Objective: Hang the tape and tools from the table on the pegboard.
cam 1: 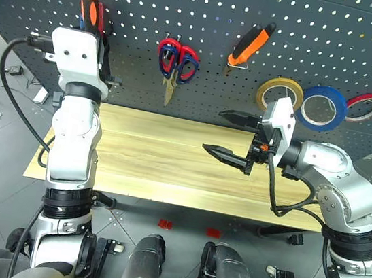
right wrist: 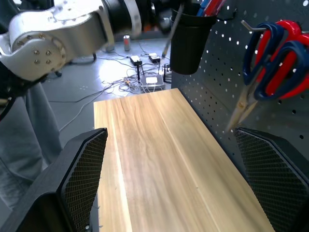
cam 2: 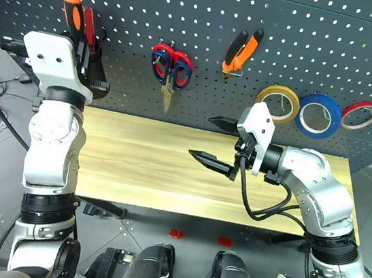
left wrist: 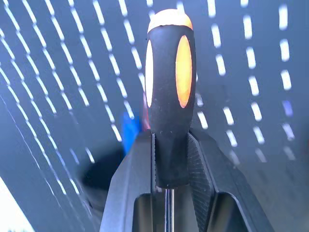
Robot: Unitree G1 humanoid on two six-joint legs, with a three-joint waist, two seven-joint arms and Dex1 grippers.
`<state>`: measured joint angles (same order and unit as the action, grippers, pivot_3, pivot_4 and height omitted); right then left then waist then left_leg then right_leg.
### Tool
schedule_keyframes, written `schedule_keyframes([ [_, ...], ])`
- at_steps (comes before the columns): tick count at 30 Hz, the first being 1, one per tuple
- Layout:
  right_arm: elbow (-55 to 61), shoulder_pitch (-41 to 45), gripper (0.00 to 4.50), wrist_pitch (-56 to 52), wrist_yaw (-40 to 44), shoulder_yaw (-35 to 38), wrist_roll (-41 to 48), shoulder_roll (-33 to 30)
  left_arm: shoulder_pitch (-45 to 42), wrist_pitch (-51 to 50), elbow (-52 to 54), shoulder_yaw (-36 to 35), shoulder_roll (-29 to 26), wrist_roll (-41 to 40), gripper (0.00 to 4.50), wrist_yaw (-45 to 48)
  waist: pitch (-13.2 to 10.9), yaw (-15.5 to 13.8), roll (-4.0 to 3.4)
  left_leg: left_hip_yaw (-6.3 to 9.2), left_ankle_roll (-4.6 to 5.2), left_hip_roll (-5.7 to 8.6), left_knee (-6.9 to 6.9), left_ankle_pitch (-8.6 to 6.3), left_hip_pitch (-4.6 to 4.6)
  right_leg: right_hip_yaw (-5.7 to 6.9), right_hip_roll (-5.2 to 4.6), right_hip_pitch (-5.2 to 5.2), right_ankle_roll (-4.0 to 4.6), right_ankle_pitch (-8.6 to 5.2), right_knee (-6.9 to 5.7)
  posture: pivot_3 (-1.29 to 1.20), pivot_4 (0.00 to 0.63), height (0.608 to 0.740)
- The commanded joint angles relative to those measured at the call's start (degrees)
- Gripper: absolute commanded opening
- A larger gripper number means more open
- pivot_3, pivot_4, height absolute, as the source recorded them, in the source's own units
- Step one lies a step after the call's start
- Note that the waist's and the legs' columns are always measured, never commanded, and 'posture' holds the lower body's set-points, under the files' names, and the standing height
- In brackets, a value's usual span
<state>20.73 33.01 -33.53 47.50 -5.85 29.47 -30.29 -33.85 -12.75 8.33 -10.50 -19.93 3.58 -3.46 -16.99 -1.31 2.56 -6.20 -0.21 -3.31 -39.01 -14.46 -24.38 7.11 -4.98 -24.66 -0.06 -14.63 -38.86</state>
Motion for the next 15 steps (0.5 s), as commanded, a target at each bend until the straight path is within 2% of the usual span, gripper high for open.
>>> schedule_keyframes([
  [1, 0.1, 2.2, 4.50, 1.8, 0.8, 0.6, 0.2, 0.6, -4.0, 5.2, -0.1, 1.2, 0.6, 1.2, 0.56, -0.8, 0.0, -0.1, 0.01, 0.01, 0.00, -0.01, -0.02, 0.00, 0.00, 0.02, 0.00, 0.00, 0.00, 0.00, -0.01, 0.00, 0.233, 0.740],
  [5, 0.0, 2.3, 4.50, 2.3, 1.3, -0.2, -0.6, 0.5, -7.8, 6.1, -0.4, 0.1, 0.3, 1.2, 0.56, -1.7, 0.0, 0.0, 0.01, 0.04, 0.00, -0.02, -0.01, 0.00, -0.01, 0.02, 0.02, 0.00, 0.00, 0.00, 0.00, 0.00, 0.215, 0.740],
  [15, -0.7, 3.4, 4.50, 2.6, 2.2, -0.9, -2.0, 0.6, -16.8, 5.3, -3.6, -2.0, -4.2, 2.7, 0.56, -3.0, 0.0, 0.0, 0.01, 0.02, 0.00, -0.03, 0.00, 0.00, 0.00, 0.05, 0.04, 0.00, 0.00, 0.00, 0.00, 0.00, 0.232, 0.740],
])
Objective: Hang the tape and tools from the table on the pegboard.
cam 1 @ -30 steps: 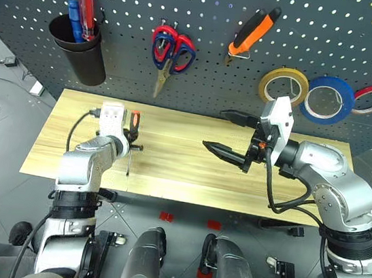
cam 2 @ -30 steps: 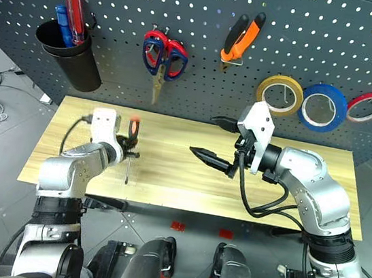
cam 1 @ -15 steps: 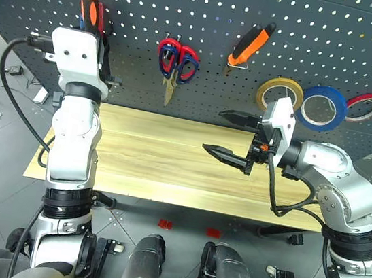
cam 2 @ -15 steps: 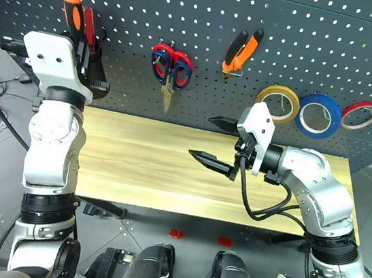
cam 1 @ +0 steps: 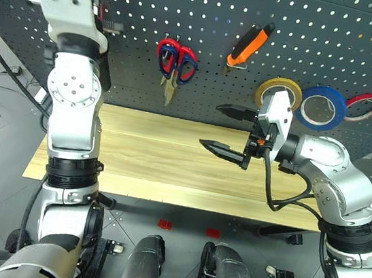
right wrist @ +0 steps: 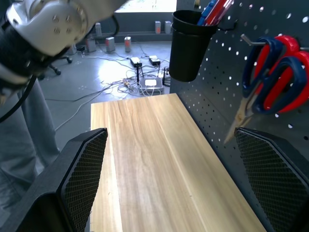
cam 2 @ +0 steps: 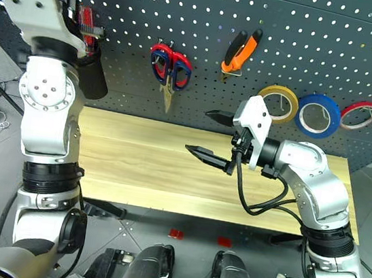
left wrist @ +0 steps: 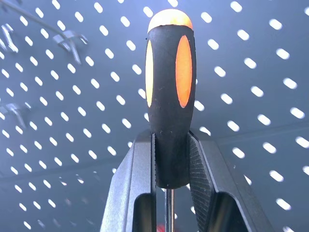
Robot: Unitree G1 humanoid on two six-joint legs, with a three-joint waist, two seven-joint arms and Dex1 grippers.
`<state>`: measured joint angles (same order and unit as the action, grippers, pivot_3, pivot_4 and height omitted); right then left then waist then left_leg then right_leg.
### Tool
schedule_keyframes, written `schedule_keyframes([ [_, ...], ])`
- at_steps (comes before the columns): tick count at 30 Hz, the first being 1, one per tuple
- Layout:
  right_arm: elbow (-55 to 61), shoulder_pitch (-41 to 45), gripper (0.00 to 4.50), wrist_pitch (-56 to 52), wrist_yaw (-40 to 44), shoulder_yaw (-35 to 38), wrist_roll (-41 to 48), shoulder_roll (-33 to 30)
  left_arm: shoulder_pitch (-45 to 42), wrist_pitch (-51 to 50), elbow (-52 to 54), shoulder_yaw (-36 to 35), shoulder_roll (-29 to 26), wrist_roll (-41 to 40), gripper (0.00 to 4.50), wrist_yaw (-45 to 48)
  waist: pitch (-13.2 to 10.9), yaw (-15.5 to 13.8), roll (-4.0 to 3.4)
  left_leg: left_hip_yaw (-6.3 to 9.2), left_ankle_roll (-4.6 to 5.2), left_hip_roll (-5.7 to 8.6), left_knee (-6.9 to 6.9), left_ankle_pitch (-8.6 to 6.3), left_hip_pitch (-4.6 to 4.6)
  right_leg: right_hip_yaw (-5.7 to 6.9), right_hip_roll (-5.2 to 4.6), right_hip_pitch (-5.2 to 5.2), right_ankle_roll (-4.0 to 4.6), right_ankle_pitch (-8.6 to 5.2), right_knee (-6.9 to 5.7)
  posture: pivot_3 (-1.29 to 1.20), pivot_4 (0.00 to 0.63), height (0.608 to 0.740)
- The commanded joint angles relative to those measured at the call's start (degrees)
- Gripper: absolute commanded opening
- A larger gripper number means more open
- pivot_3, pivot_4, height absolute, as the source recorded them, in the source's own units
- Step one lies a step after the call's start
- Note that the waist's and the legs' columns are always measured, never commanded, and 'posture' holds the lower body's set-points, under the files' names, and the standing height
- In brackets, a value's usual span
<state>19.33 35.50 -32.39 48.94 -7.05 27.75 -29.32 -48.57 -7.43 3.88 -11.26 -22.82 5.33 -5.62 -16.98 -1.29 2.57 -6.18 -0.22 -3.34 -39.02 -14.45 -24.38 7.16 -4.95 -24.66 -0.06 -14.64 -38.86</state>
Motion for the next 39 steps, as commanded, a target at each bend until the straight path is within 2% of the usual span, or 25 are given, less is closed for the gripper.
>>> schedule_keyframes([
  [1, 0.7, 1.1, 4.50, 1.5, 0.7, 0.3, -0.3, -0.2, -2.1, -0.6, 0.0, -1.8, -1.1, 0.4, 0.56, -0.9, 0.0, 0.0, 0.00, 0.00, 0.00, 0.01, 0.00, 0.00, 0.00, 0.00, 0.00, 0.00, 0.00, 0.00, 0.00, 0.01, 0.228, 0.740],
  [6, 0.5, 2.1, 4.50, 1.6, 0.6, 0.2, -0.3, 0.4, -0.4, 1.8, -5.4, -3.2, -0.6, 2.0, 0.56, -4.6, 0.0, 0.0, 0.00, 0.02, 0.00, 0.00, -0.02, 0.00, 0.01, 0.00, 0.00, 0.01, 0.00, 0.00, -0.03, 0.02, 0.231, 0.740],
  [12, -0.1, 3.7, 4.50, 1.6, 0.5, 0.1, -0.8, 0.8, 1.5, 9.9, -11.6, -2.0, -0.2, 2.8, 0.56, -5.8, 0.0, -0.2, 0.01, 0.02, 0.00, 0.01, -0.03, 0.00, 0.00, 0.04, 0.00, 0.01, 0.00, 0.00, -0.02, 0.02, 0.241, 0.740],
  [14, 0.0, 3.7, 4.50, 1.5, 0.6, 0.2, -0.7, 0.6, 1.4, 10.2, -12.0, -2.1, -0.1, 2.5, 1.28, -5.9, 0.0, -0.2, 0.00, 0.02, 0.00, 0.02, -0.03, 0.00, -0.01, 0.03, 0.00, 0.01, 0.00, 0.00, -0.02, 0.02, 0.240, 0.740],
  [19, -0.5, 3.6, 4.50, 1.7, 0.9, 0.0, -0.9, 0.5, 1.6, 10.1, -11.2, -3.2, -0.4, 0.3, 2.68, -4.4, 0.0, -0.1, 0.00, 0.01, 0.00, -0.01, -0.03, 0.00, 0.00, 0.03, 0.00, 0.01, 0.00, 0.00, -0.03, 0.03, 0.237, 0.740],
  [25, -0.6, 3.4, 4.50, 1.4, 1.2, 0.8, -0.1, 0.1, 2.4, 6.3, -5.1, -4.2, -0.8, -6.6, 4.49, 2.3, 0.0, -0.1, 0.00, 0.01, 0.00, 0.01, -0.03, 0.00, 0.00, 0.04, 0.00, 0.01, 0.00, 0.00, -0.03, 0.03, 0.236, 0.740],
  [28, 0.8, 1.8, 4.50, -0.4, 1.4, 3.7, 3.0, -0.8, 5.0, -3.8, 2.7, -3.6, -1.8, -16.1, 4.49, 11.3, 0.0, -0.1, 0.00, 0.01, 0.00, 0.00, -0.03, 0.00, 0.00, 0.03, 0.00, 0.01, 0.00, 0.00, -0.03, 0.02, 0.236, 0.740],
  [31, 0.6, 0.0, 4.50, -1.7, -1.7, 7.5, 5.3, 0.1, 12.0, -13.1, 12.1, -1.3, -3.9, -23.2, 4.49, 19.3, 0.0, 0.0, -0.01, 0.02, -0.01, -0.01, -0.02, 0.00, 0.01, -0.01, 0.00, 0.03, 0.00, 0.00, -0.02, 0.02, 0.246, 0.740],
  [35, -0.1, -4.3, 4.50, -1.4, -10.4, 12.1, 5.8, 5.6, 22.6, -19.0, 19.4, 1.7, -4.9, -26.5, 4.49, 24.0, 0.1, 0.0, -0.03, 0.04, -0.01, -0.05, -0.01, 0.01, 0.11, -0.05, 0.03, 0.10, 0.00, 0.00, -0.04, 0.01, 0.226, 0.740],
  [39, -0.4, -17.3, 4.50, 2.4, -12.6, 9.0, 0.0, 6.6, 29.5, -17.5, 17.3, 7.6, -2.1, -23.4, 4.49, 24.7, 0.4, -0.6, -0.10, 0.20, -0.02, 0.02, 0.05, 0.00, 0.22, 0.06, 0.05, 0.42, 0.00, -0.01, 0.23, -0.01, 0.225, 0.740],
])
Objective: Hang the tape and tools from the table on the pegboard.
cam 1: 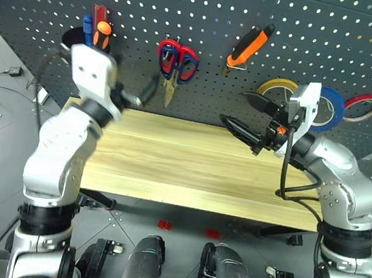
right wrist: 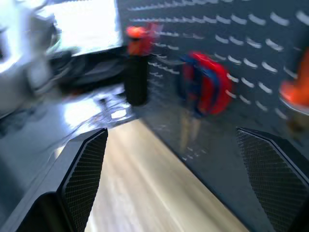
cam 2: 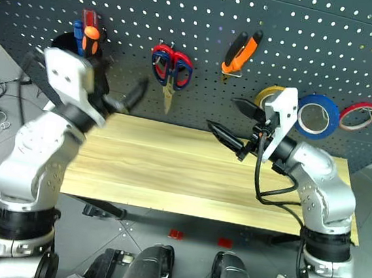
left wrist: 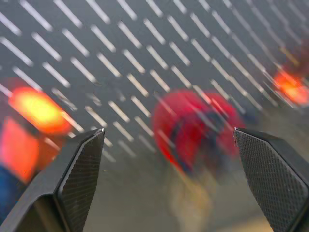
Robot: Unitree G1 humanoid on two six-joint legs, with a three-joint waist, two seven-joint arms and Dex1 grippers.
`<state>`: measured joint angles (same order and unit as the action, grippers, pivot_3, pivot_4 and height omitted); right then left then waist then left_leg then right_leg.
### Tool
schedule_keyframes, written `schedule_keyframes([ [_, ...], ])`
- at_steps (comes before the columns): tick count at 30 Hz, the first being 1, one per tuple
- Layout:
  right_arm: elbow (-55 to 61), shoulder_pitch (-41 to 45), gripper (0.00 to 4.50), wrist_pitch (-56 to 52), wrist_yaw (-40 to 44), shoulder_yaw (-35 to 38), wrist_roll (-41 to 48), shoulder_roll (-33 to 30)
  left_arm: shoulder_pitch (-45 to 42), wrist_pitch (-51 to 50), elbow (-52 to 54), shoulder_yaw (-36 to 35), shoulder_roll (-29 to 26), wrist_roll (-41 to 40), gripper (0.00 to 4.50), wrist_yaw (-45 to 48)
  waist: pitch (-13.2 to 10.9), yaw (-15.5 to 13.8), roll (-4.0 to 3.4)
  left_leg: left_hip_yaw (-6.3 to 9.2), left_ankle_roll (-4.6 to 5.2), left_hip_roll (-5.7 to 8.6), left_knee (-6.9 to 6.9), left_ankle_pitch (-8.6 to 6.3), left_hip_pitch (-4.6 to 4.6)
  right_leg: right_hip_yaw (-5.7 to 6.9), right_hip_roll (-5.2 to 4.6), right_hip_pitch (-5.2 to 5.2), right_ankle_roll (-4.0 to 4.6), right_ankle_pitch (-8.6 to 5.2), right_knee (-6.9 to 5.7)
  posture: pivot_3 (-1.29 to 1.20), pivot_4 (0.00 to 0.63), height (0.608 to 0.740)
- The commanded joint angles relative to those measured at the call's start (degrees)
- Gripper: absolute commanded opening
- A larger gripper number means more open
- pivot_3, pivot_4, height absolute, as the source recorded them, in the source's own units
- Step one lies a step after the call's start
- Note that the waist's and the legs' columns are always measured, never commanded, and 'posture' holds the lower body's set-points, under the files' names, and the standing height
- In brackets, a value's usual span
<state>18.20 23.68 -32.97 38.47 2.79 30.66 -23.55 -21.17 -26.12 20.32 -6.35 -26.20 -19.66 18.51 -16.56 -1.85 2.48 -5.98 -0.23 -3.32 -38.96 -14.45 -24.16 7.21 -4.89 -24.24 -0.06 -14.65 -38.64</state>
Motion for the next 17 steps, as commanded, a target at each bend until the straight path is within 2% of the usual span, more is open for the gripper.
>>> schedule_keyframes([
  [1, -0.3, -7.3, 4.50, 3.9, -3.9, -0.1, -3.5, 2.0, 3.5, 1.8, 0.1, 3.4, 2.0, 1.9, 4.49, 0.8, 0.0, 0.1, -0.02, 0.01, 0.01, 0.07, -0.02, 0.00, 0.00, -0.02, -0.03, 0.03, 0.00, 0.00, -0.01, -0.01, 0.223, 0.740],
  [6, -6.3, -12.3, 4.50, 4.0, -10.7, 8.8, 0.1, 6.5, 9.5, 4.2, -10.0, 2.3, 5.4, 2.9, 4.49, 0.6, 0.8, 0.6, -0.37, -0.15, 0.03, 0.17, 0.03, -0.01, 0.29, -0.22, -0.05, 0.08, -0.02, -0.01, -0.15, -0.04, 0.218, 0.740],
  [10, -12.9, -14.2, 4.50, 9.4, -10.3, 13.0, -4.0, 3.5, 10.4, 10.0, -19.2, 0.6, 4.1, 5.0, 4.49, 2.2, 0.9, 0.7, -0.42, -0.16, 0.03, 0.07, 0.05, -0.02, 0.28, -0.19, 0.07, 0.06, -0.01, -0.02, -0.14, -0.06, 0.208, 0.740],
  [17, -14.9, -17.0, 4.50, 11.8, -8.3, 16.1, -3.5, 0.1, 9.1, 15.1, -25.1, -5.0, 2.1, 3.9, 4.49, 3.3, 1.0, 0.8, -0.53, -0.22, 0.06, 0.06, 0.07, -0.04, 0.28, -0.21, 0.05, 0.05, -0.02, -0.03, -0.13, -0.05, 0.192, 0.740],
])
